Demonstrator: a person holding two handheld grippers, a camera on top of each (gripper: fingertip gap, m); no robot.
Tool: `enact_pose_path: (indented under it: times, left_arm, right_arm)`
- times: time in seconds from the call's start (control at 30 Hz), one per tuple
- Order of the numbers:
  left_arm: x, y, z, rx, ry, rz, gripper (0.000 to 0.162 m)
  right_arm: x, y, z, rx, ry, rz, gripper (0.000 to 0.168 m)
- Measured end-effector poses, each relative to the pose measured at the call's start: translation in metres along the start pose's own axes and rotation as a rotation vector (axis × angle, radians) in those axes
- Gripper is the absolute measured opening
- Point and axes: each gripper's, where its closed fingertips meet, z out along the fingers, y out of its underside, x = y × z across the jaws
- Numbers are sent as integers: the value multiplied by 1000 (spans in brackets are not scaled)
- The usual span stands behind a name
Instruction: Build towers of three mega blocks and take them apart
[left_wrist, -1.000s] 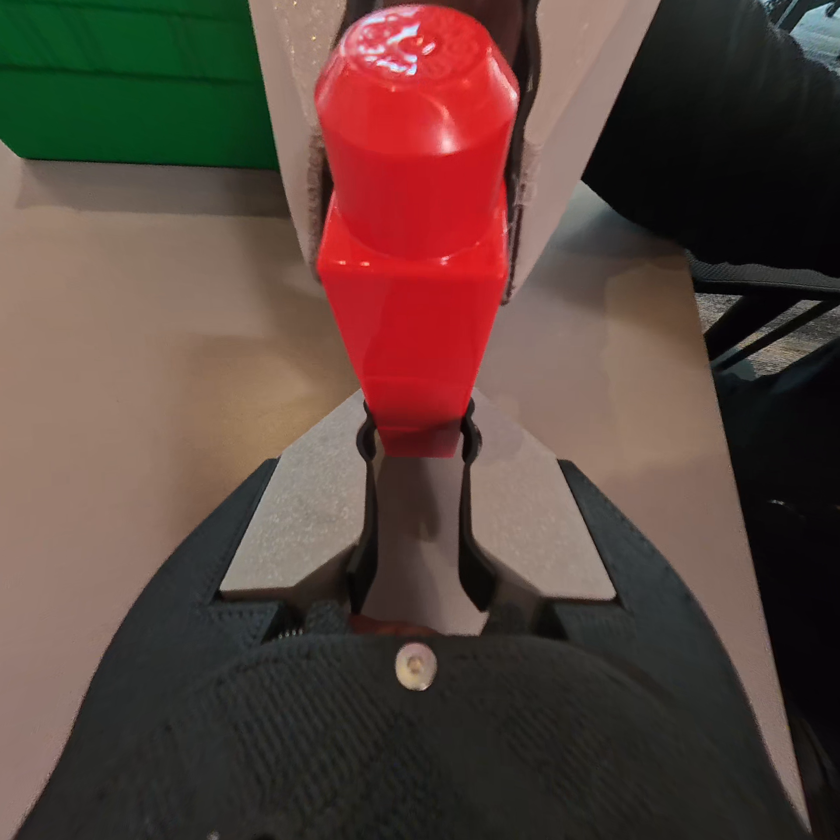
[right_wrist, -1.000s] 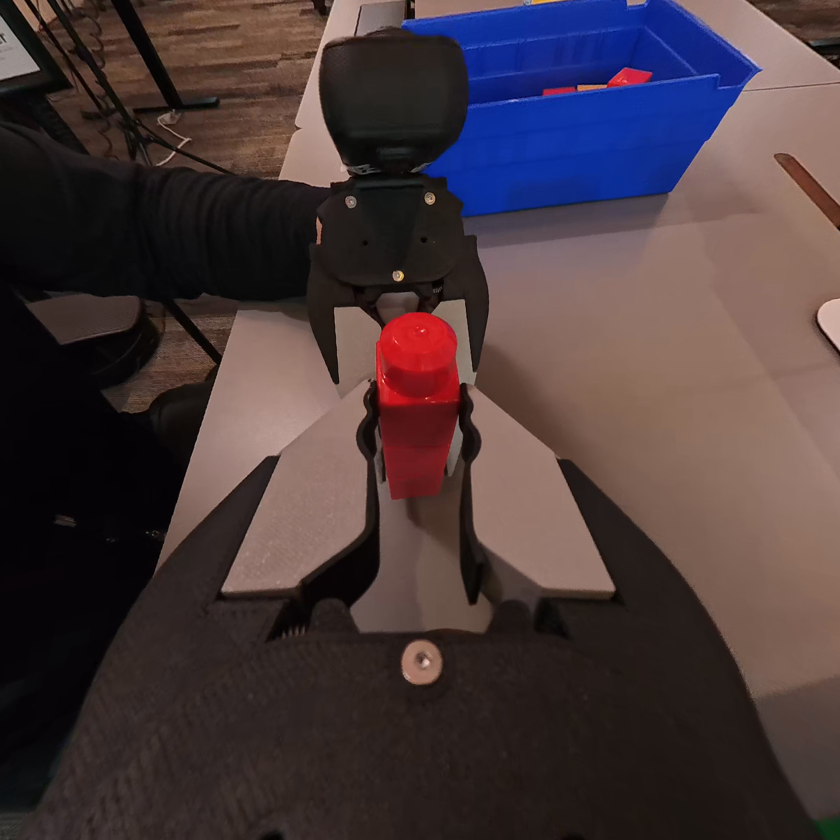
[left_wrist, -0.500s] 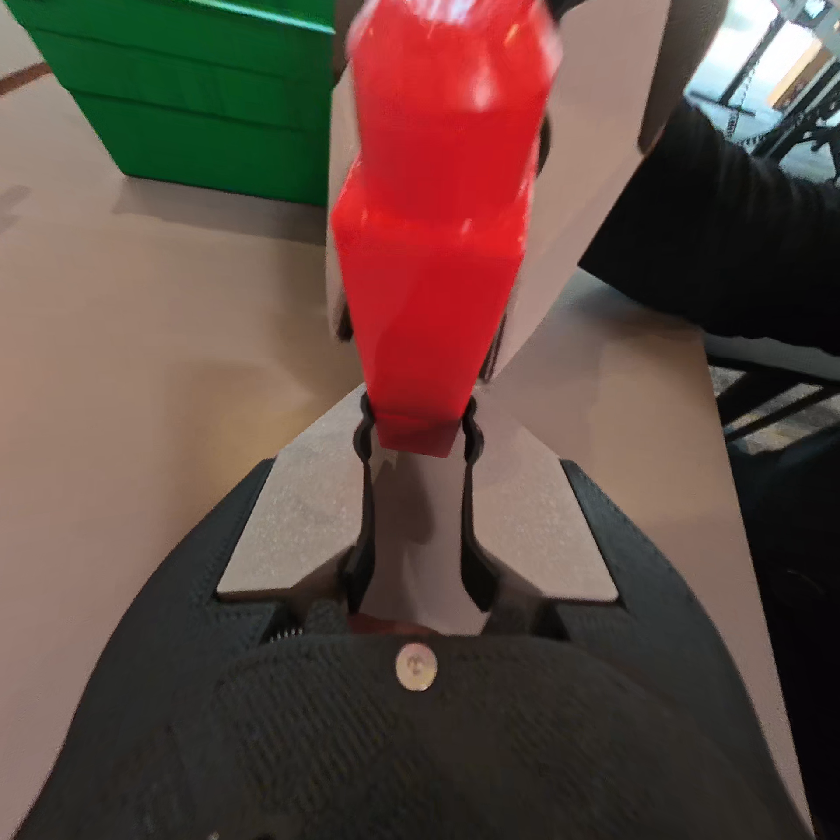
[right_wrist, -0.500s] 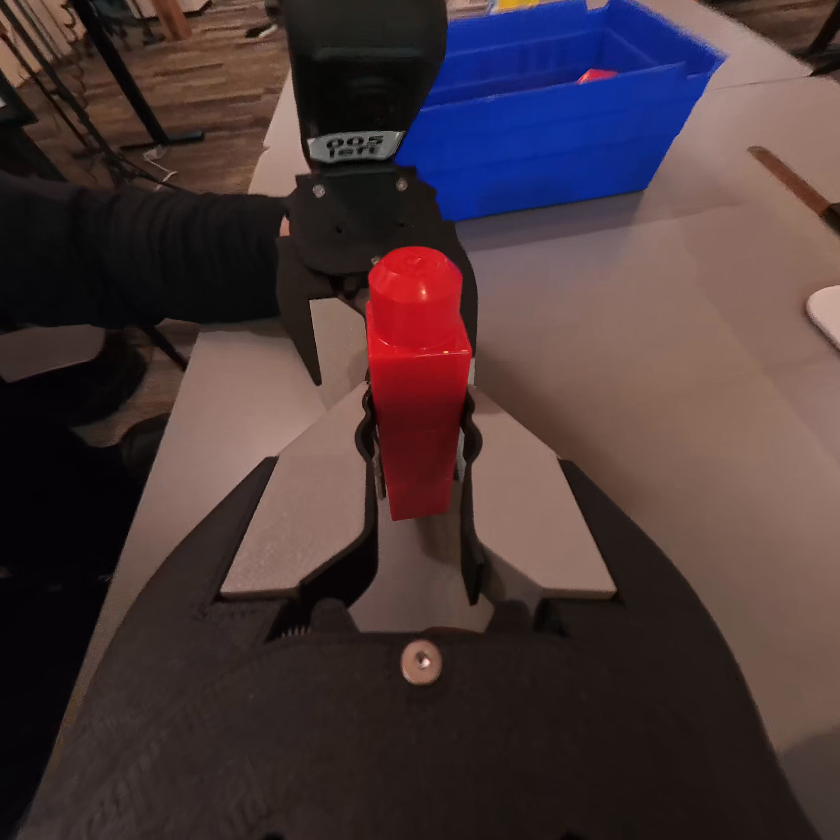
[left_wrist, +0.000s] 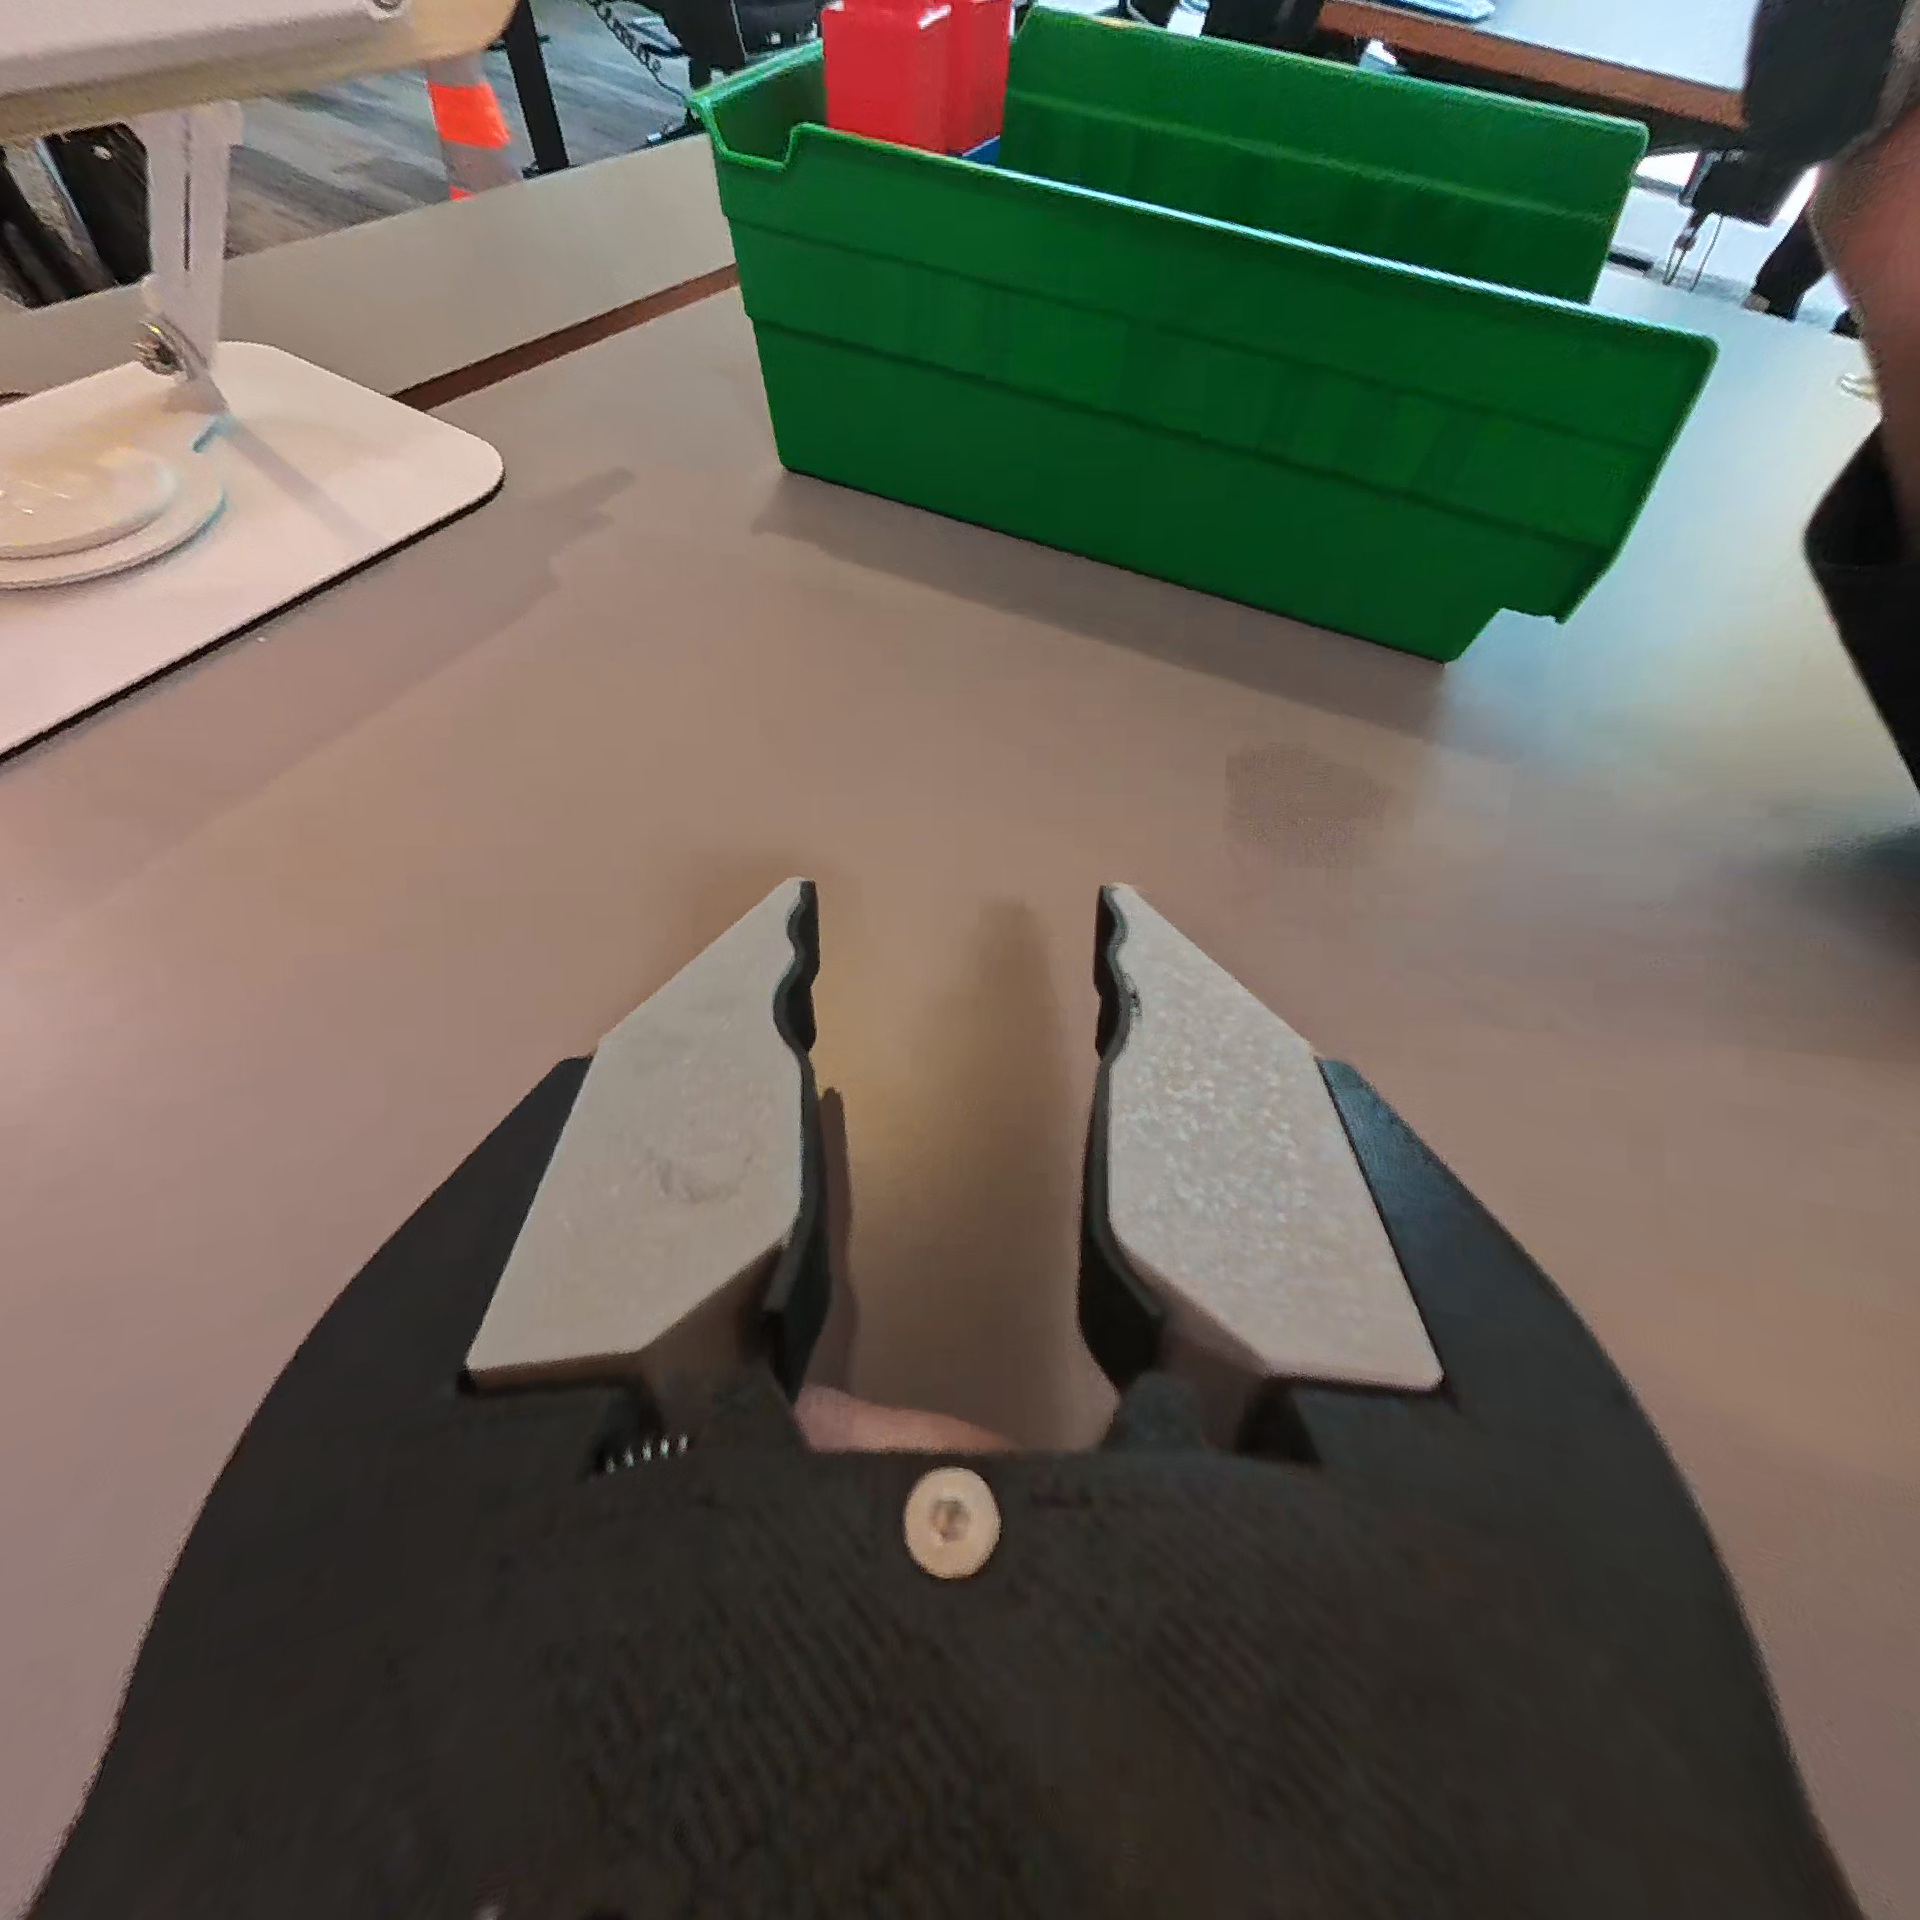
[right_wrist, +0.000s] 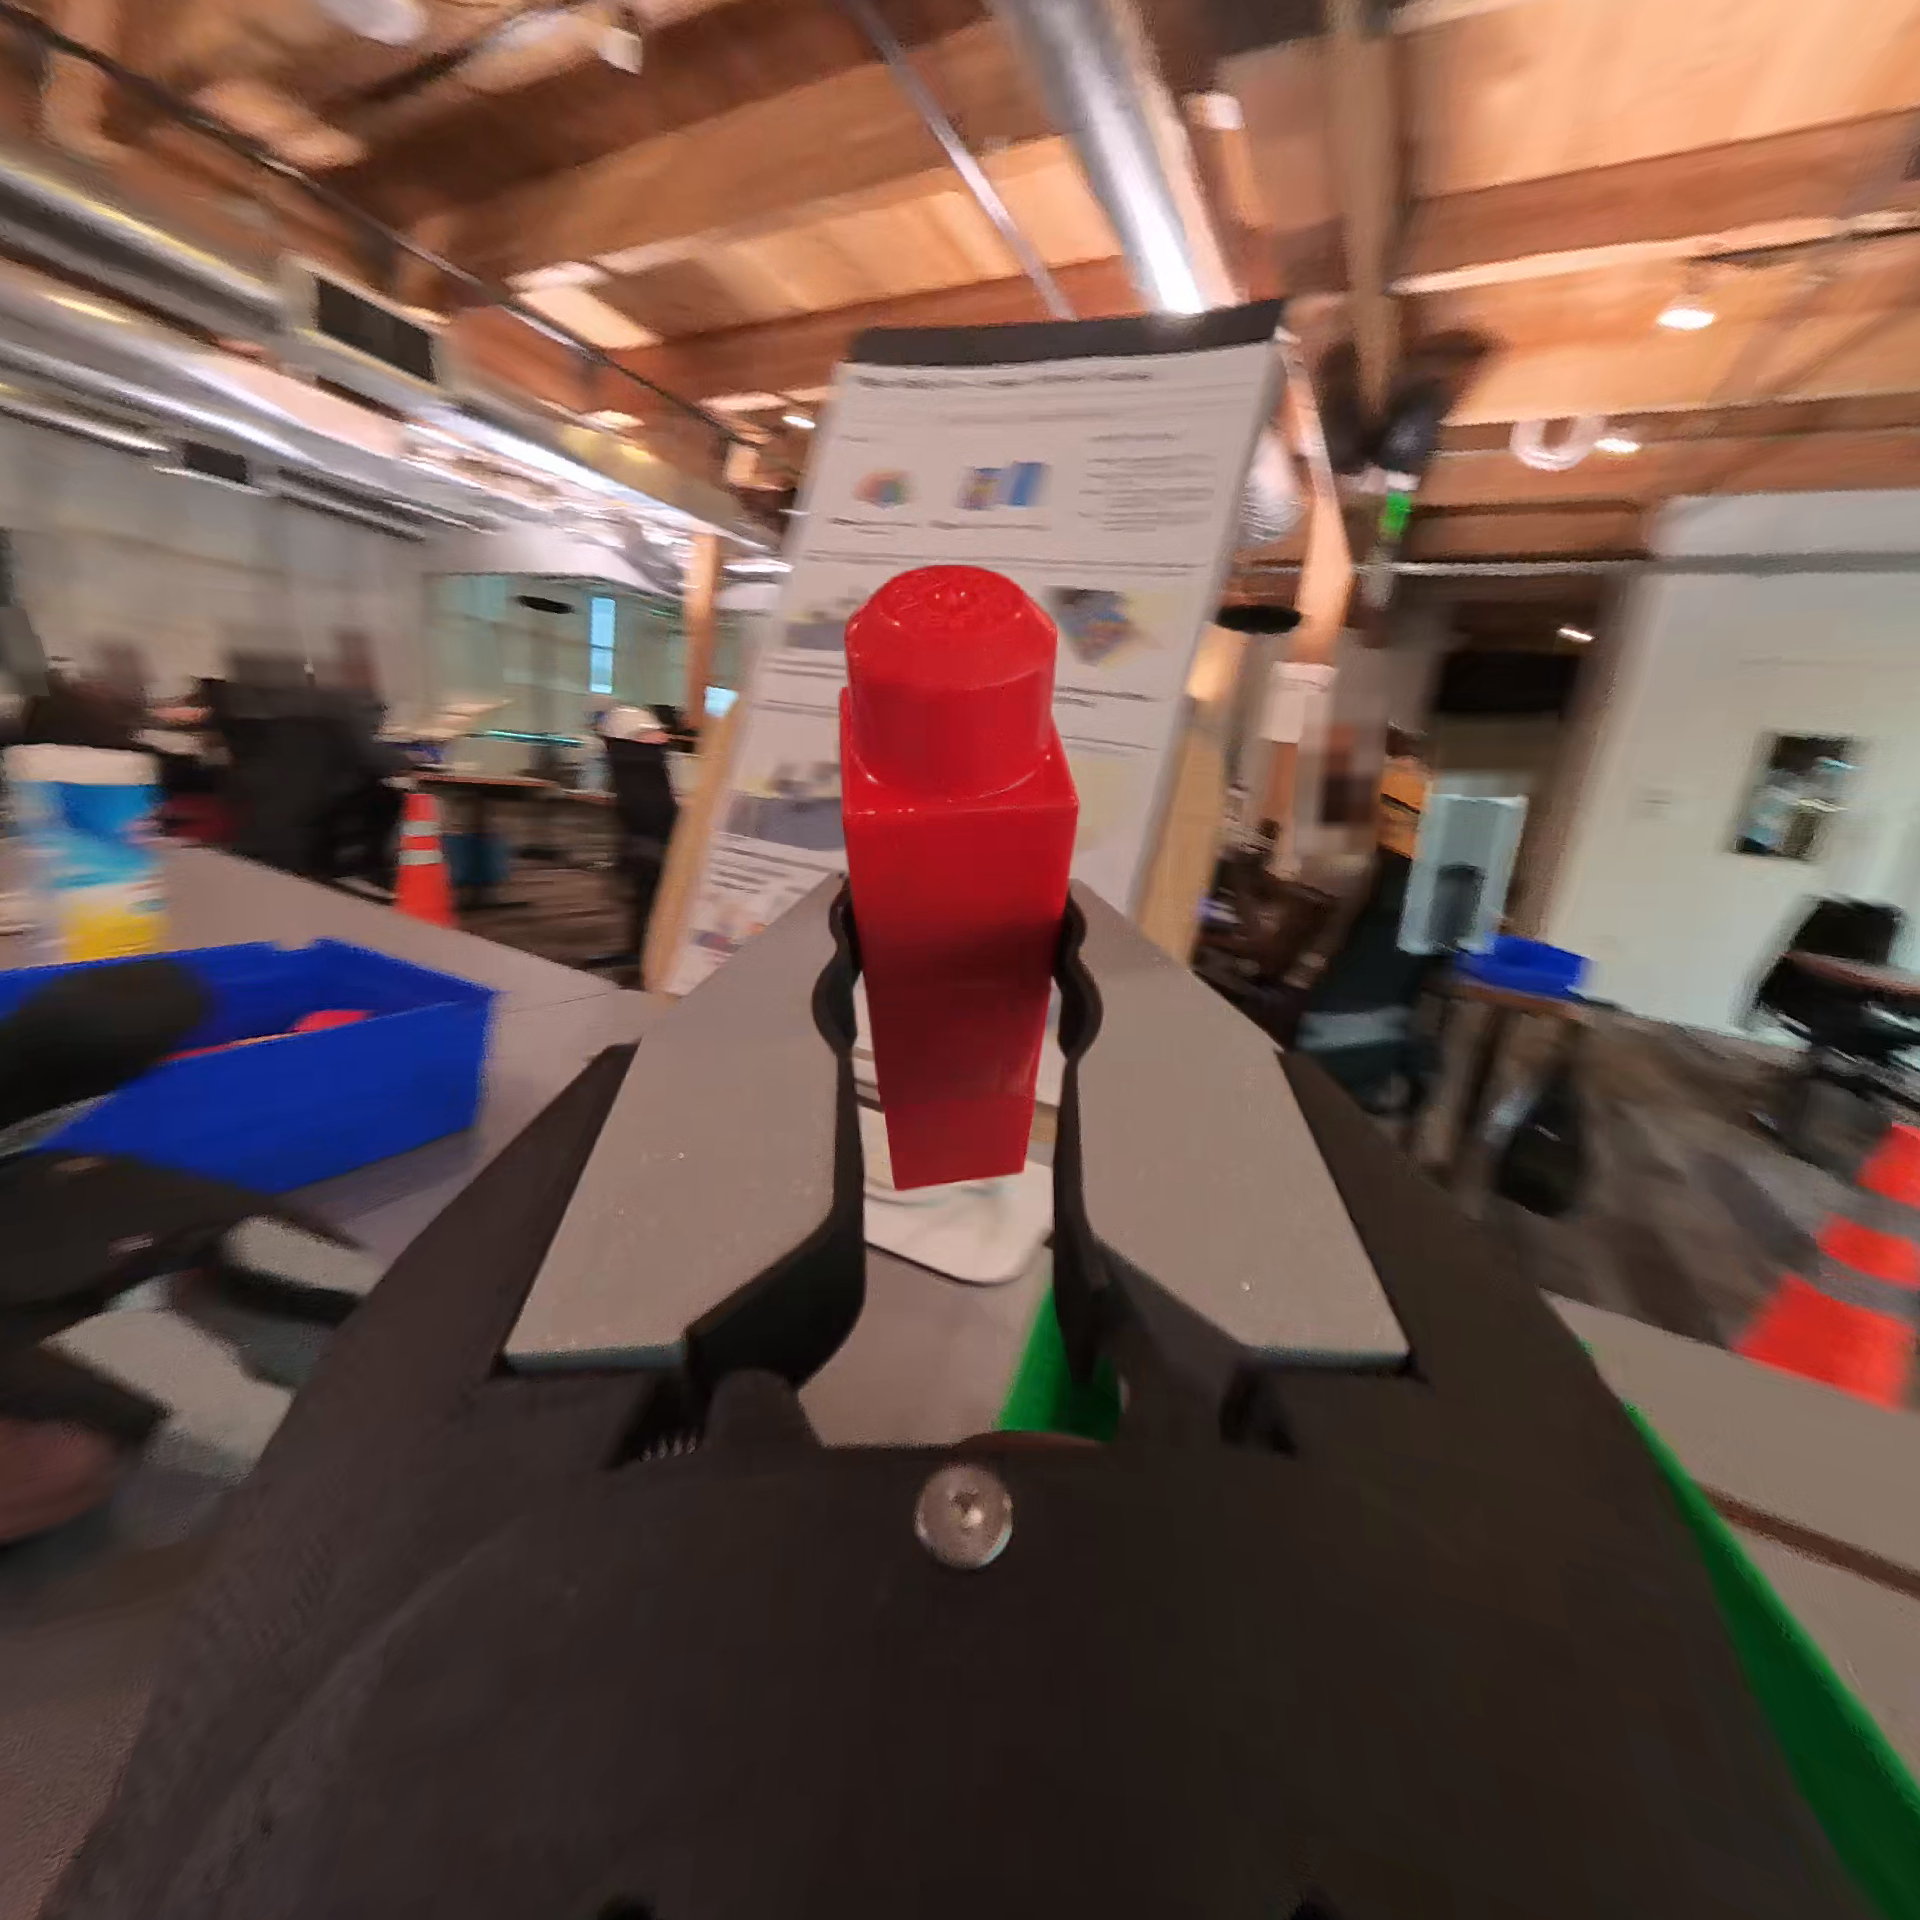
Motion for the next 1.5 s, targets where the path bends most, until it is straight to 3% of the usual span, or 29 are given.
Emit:
enact_pose_path:
  times: [0.1,0.23,0.4,0.8,1.0,1.07,1.23,1.33,1.4,1.5]
  left_arm:
    - [-2,0,0,-1,0,-20,51]
    - [-6,1,1,-7,-24,-32,61]
    - [-7,4,3,-28,-27,-63,61]
    - [-7,7,6,-57,-17,-77,58]
    - [-1,10,8,-76,7,-77,58]
    - [1,10,8,-80,7,-62,58]
    - [1,10,8,-77,11,-61,58]
    - [1,10,8,-78,15,-70,58]
    - [1,11,8,-78,14,-75,58]
    - [-1,10,7,-74,9,-83,58]
  right_arm:
    - [55,29,-5,-105,142,52,34]
    - [93,87,-1,-282,164,126,35]
    - [133,142,-3,-462,257,38,35]
    - [156,222,16,-726,286,46,35]
    - [157,249,13,-768,290,207,35]
    - [160,251,11,-798,311,161,35]
    - [164,234,10,-789,350,10,59]
    - [165,215,8,-723,373,16,86]
    - [170,194,3,-655,423,37,93]
    - [168,136,-4,-441,459,40,94]
